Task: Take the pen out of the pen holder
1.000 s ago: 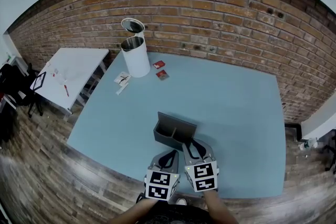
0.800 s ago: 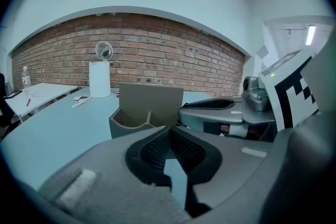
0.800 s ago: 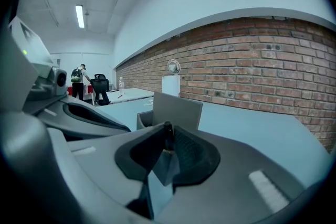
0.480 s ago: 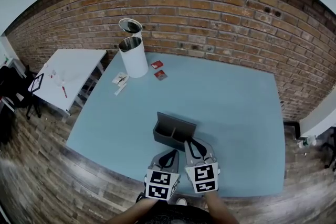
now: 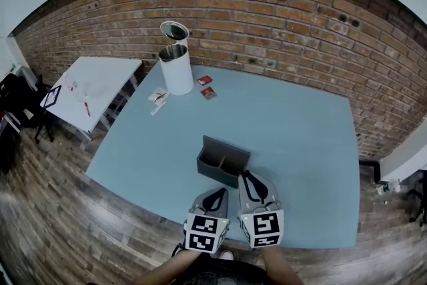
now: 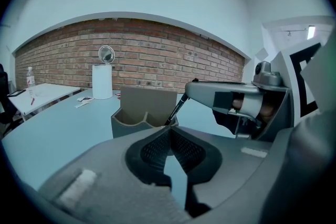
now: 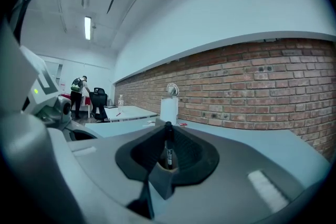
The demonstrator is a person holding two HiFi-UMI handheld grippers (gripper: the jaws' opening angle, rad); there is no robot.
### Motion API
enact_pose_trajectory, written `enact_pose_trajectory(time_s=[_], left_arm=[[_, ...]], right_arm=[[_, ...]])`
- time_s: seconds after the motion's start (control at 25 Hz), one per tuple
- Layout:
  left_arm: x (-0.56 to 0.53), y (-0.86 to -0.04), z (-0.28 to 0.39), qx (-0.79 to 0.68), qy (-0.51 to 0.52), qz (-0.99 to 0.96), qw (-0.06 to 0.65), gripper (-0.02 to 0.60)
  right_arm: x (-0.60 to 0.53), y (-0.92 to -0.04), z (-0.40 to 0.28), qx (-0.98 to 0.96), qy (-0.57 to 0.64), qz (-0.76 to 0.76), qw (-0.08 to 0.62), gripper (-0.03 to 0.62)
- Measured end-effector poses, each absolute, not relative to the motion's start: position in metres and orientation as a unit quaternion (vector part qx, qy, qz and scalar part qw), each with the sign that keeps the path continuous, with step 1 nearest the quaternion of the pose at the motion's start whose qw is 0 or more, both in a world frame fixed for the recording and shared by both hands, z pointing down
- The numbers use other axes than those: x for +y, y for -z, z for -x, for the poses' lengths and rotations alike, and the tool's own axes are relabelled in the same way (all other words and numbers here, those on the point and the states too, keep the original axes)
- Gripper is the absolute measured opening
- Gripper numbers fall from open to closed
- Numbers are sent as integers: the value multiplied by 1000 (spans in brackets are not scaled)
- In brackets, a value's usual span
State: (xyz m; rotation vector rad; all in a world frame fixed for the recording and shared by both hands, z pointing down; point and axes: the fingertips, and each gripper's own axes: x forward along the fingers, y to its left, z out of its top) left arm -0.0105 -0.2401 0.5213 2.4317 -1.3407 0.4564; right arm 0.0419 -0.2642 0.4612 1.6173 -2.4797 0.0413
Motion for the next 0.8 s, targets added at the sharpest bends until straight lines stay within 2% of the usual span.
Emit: enact_pose_trajectory(time_s=[0.32, 0.8], left_arm=[[-221, -518, 8, -480, -152, -849, 163, -2], [-201, -509, 5, -490, -144, -847, 150, -2]], right_arm=[[-241, -441, -48, -837, 3, -544, 62, 49], [-208, -460, -46, -844, -20, -531, 70, 49]])
